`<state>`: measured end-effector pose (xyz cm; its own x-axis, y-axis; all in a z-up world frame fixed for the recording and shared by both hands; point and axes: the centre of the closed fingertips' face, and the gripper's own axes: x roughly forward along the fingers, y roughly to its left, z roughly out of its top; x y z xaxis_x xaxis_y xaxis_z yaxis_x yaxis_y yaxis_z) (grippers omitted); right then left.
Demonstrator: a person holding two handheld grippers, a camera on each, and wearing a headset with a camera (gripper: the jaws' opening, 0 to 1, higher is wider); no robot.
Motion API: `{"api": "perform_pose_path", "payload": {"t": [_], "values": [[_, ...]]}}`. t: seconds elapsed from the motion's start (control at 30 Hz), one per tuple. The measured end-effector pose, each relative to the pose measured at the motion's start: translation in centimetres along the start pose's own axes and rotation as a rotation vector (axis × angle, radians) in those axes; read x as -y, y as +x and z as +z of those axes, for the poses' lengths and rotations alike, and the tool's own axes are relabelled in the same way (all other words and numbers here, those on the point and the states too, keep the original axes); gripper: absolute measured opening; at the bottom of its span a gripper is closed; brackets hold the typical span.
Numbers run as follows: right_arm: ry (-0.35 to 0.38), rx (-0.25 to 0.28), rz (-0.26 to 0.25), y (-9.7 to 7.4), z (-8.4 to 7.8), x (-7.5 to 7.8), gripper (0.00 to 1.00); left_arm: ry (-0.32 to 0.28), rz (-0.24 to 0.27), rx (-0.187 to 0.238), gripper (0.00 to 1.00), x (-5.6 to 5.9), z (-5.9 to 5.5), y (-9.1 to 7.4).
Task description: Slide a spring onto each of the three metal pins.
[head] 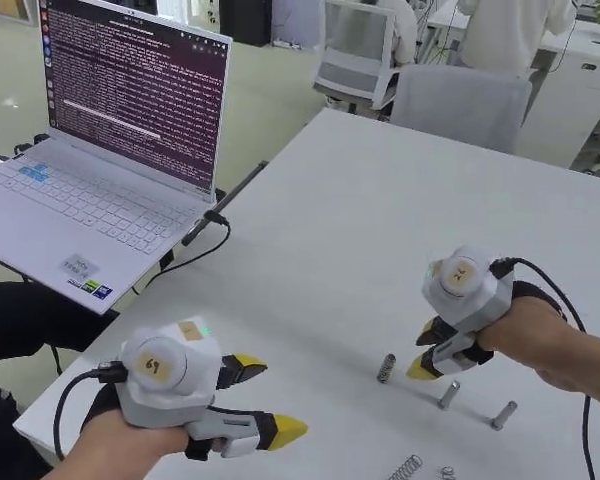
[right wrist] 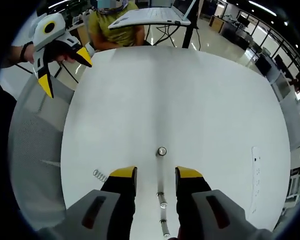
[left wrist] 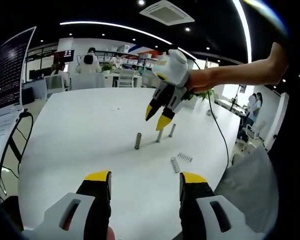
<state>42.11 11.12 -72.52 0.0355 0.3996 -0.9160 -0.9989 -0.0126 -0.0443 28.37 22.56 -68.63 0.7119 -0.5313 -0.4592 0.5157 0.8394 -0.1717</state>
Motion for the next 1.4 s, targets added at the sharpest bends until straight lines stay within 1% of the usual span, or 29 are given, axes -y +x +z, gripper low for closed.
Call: {"api": "perform_pose_path", "payload": {"t": [0.27,0.4,0.67,0.83,1.03,1.13,1.4], "values": [[0.057,0.046,-0.027,-1.2,-0.6,-0.1,0.31,0.012,-0.010,-0.006,0.52,0.1,0.4,0.0],[0.079,0.060,-0.038,-1.8,-1.0,-0.1,0.32,0.009,-0.012,-0.007,0.53,0.0,0.6,0.1],[0.164,0.120,-0.065,-2.9,-1.9,-0.1,0.35,0.014,-0.020,-0.014,0.54,0.2,0.8,0.5],[0.229,0.157,-0.082,-3.5,-2.6,-0.2,0.37,0.016,-0.026,-0.020,0.55,0.2,1.0,0.8],[0.248,0.164,-0.112,-4.0,-4.1,-0.3,0.39,0.020,-0.032,-0.024,0.56,0.2,1.3,1.2],[0.274,0.183,-0.125,-4.3,-4.8,-0.4,0.39,0.024,-0.035,-0.030,0.57,0.1,1.3,1.4],[0.342,0.229,-0.161,-5.6,-6.5,-0.9,0.41,0.028,-0.041,-0.033,0.58,0.0,1.8,1.9]]}}
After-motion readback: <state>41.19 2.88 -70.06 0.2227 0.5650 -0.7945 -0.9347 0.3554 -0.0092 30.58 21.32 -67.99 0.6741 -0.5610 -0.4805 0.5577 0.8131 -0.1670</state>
